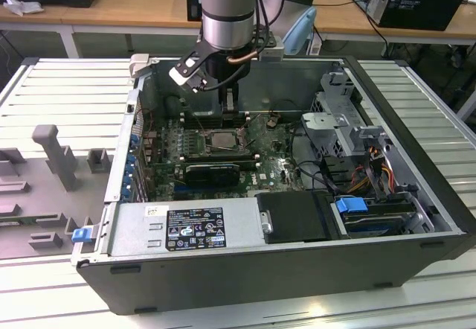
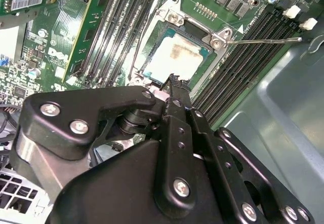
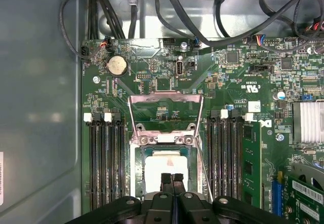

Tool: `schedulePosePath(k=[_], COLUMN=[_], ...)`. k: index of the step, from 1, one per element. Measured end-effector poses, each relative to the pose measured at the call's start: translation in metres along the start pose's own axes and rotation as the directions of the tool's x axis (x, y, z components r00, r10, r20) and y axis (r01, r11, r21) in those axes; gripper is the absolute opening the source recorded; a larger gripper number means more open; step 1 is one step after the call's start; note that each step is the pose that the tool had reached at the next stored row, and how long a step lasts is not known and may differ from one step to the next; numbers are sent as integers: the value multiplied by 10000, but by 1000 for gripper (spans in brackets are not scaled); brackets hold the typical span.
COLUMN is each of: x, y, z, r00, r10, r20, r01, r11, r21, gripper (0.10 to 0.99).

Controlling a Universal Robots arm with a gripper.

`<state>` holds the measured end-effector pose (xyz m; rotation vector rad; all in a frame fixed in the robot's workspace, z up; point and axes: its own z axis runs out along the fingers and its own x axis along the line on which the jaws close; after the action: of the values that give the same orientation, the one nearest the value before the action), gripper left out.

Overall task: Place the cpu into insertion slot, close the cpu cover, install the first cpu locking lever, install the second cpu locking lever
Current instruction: 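Close the cpu cover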

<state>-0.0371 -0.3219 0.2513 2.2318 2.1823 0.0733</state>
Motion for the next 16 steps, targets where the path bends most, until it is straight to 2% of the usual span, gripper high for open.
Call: schedulePosePath(k=[16], x=[10], y=[4], z=[-77], r00=[10000], r10=[34], r20=[9], r01=[-34], r11=[10000], r21=[-1], gripper=[106])
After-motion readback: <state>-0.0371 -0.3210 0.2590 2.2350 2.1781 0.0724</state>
